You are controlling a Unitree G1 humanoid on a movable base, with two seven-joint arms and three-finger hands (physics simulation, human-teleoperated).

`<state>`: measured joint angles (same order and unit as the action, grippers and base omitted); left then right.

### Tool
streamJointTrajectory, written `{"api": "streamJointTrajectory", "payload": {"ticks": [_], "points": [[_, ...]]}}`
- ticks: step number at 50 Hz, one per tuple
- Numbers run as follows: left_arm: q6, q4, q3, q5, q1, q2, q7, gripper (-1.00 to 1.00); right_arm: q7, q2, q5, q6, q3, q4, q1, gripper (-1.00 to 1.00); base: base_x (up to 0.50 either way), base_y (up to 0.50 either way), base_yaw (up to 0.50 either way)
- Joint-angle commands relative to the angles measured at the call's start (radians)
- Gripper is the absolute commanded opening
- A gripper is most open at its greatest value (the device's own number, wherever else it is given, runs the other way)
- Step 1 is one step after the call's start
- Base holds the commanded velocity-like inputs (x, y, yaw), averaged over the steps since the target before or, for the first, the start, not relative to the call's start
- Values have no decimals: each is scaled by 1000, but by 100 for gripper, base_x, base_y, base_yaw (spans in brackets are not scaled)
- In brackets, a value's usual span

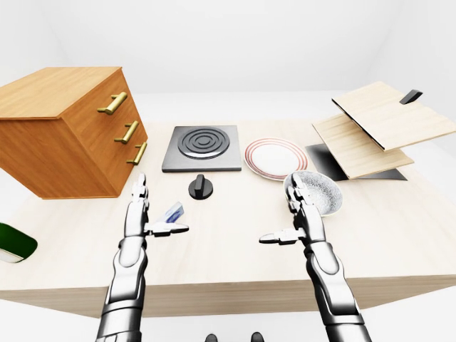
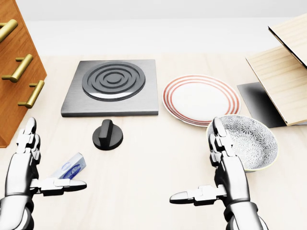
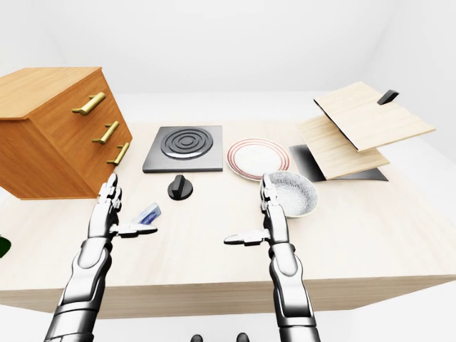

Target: Pick up the cream cheese and put it in the bowl.

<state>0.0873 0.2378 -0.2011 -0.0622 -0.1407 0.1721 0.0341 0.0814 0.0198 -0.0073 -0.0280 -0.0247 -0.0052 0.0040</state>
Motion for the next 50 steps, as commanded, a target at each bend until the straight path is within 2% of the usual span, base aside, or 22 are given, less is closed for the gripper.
{"api": "streamJointTrajectory", "payload": {"ticks": [1, 8, 12, 31, 43, 47, 48, 50], "points": [[0, 175, 15, -2, -39, 10, 11, 100, -6, 2, -16, -29, 4, -1, 4, 100, 0, 0, 0], [0, 278, 32, -17, -71, 13, -23, 100, 5, -3, -9, -20, 9, -32, 18, 100, 0, 0, 0], [0, 321, 36, -19, -87, 15, -37, 100, 7, -4, -7, -25, 11, -37, 21, 100, 0, 0, 0], [0, 472, 52, -115, -143, 41, -188, 100, 68, -10, 19, -34, 47, -133, 78, 100, 0, 0, 0], [0, 442, 48, -105, -135, 39, -182, 100, 78, -11, 21, -40, 50, -129, 77, 100, 0, 0, 0], [0, 415, 41, -51, -122, 33, -139, 100, 79, -11, 18, -44, 51, -123, 76, 100, 0, 0, 0], [0, 392, 36, -28, -112, 30, -124, -100, 78, -11, 17, -44, 52, -123, 76, 100, 0, 0, 0], [0, 356, 34, -14, -97, 27, -106, -100, 79, -11, 16, -50, 52, -110, 72, 100, 0, 0, 0]]}}
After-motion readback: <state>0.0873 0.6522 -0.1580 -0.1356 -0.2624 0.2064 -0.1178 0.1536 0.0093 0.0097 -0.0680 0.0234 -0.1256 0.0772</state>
